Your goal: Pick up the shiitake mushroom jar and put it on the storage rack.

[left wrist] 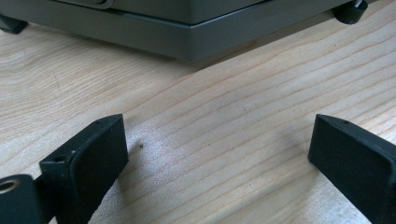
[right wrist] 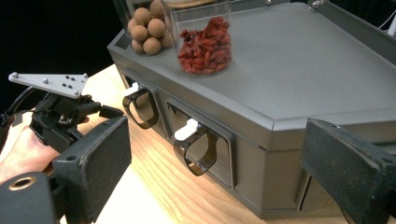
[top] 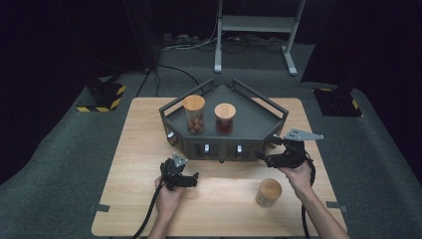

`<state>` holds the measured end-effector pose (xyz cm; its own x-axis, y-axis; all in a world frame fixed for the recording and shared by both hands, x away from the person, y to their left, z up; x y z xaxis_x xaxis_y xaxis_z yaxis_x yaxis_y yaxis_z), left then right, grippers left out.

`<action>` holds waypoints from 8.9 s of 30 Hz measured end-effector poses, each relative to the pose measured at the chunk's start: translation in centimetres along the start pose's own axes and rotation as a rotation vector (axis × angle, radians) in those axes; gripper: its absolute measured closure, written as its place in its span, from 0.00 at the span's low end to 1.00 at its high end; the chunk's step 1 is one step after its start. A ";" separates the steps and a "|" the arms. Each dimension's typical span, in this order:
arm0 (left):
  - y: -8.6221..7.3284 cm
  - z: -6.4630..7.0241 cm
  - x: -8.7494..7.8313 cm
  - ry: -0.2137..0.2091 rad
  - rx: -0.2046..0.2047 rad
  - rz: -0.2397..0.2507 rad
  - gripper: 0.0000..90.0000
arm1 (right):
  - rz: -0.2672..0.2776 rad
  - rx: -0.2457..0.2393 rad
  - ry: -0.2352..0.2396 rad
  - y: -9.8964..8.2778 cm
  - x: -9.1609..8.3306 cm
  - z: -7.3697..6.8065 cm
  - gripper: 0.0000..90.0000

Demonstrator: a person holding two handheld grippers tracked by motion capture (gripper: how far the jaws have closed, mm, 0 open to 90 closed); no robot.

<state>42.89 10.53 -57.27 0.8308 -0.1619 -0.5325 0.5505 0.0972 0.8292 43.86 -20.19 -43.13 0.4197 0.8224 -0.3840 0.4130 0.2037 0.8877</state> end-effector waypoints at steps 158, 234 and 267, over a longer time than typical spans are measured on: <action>0.0 0.0 0.0 0.001 0.000 0.000 0.05 | -0.153 -0.036 -0.053 -14.5 -0.4 -3.2 0.13; 0.0 0.0 0.0 0.001 -0.001 0.000 0.05 | -0.064 -0.048 -0.106 -12.9 -0.4 -3.8 0.27; 0.0 0.0 0.0 0.001 -0.001 0.001 0.05 | -0.058 -0.006 -0.205 -10.9 -0.6 -3.1 0.27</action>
<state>42.89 10.52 -57.27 0.8312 -0.1612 -0.5321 0.5500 0.0983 0.8294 36.60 -21.27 -51.77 0.5513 0.6839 -0.4779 0.4366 0.2516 0.8637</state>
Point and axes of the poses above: each handheld gripper's, and its own axes: x roughly forward along the jaws, y roughly out of its top, z roughly to its right, the point moved 4 cm from there along x, roughly forward along the jaws, and after that the axes turned 10 degrees about y, right-handed, at the moved point
